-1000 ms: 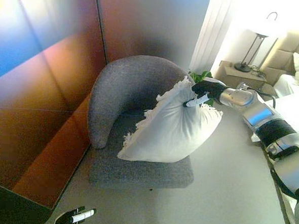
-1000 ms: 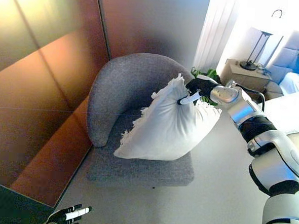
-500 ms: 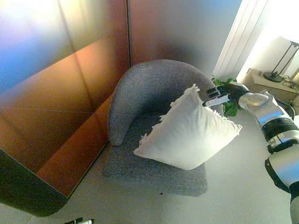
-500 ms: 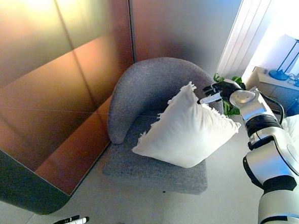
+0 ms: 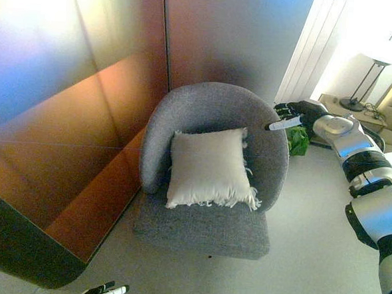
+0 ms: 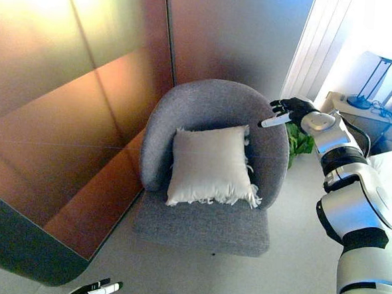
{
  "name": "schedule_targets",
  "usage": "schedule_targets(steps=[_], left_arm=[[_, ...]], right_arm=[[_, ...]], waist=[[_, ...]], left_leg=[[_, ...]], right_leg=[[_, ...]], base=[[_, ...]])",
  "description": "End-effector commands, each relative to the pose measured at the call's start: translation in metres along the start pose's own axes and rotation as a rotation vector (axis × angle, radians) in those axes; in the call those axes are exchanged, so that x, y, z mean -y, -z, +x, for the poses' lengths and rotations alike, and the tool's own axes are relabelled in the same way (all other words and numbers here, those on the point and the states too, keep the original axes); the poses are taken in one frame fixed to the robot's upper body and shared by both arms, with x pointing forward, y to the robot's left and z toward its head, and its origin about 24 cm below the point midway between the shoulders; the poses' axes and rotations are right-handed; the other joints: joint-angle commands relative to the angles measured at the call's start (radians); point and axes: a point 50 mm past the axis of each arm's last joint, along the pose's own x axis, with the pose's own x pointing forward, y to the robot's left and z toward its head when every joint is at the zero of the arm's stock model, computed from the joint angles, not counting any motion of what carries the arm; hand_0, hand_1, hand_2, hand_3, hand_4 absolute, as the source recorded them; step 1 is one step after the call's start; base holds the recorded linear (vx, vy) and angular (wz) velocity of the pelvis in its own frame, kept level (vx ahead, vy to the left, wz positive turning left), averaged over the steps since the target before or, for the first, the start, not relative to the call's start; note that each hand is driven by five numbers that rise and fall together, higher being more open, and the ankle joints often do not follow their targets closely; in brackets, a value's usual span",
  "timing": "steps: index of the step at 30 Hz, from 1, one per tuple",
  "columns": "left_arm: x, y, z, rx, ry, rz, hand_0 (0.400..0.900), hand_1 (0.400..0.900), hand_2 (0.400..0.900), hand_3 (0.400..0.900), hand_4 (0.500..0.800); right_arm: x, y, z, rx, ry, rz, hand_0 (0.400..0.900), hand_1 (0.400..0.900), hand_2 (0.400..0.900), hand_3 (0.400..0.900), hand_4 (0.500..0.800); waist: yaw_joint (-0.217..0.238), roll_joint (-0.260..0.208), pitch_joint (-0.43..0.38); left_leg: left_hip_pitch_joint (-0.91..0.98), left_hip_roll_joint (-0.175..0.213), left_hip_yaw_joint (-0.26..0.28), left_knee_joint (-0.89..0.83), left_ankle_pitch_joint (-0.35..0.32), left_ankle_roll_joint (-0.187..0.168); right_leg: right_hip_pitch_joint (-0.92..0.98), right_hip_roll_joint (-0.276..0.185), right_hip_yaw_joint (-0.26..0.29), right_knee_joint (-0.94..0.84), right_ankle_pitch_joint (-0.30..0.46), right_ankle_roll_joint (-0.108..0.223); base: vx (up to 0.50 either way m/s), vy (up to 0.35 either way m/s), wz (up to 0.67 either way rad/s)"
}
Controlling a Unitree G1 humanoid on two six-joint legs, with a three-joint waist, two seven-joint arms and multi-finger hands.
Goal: Pick up the pillow and put it on the sofa.
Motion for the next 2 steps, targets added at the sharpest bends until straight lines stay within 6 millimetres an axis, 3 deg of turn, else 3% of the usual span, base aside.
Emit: schedule_targets(steps=[1, 2], left_arm=[[-0.016, -0.0261, -0.0002, 0.063, -0.036, 0.117, 0.9, 0.9, 0.9, 0.9, 0.8], [-0.0148, -0.0289, 0.0003, 0.074, -0.029, 0.112, 0.9, 0.9, 0.9, 0.9, 0.8]], right_arm=[[0.0414, -0.0714, -0.0153, 0.264, 0.164, 0.053, 0.9, 0.9, 0.9, 0.9, 0.8], [0.0413, -0.0696, -0.0154, 0.268, 0.162, 0.055, 0.9, 0.9, 0.9, 0.9, 0.8]], waist=[[0.021, -0.046, -0.058], [0.017, -0.045, -0.059]], left_leg=[[0.011, 0.061, 0.069, 0.01, -0.047, -0.057], [0.013, 0.062, 0.072, 0.012, -0.049, -0.056]], right_leg=[[0.007, -0.08, 0.012, 0.045, -0.064, 0.076], [0.004, -0.082, 0.016, 0.048, -0.064, 0.078]], base=[[-0.03, 0.014, -0.11], [-0.02, 0.01, -0.08]])
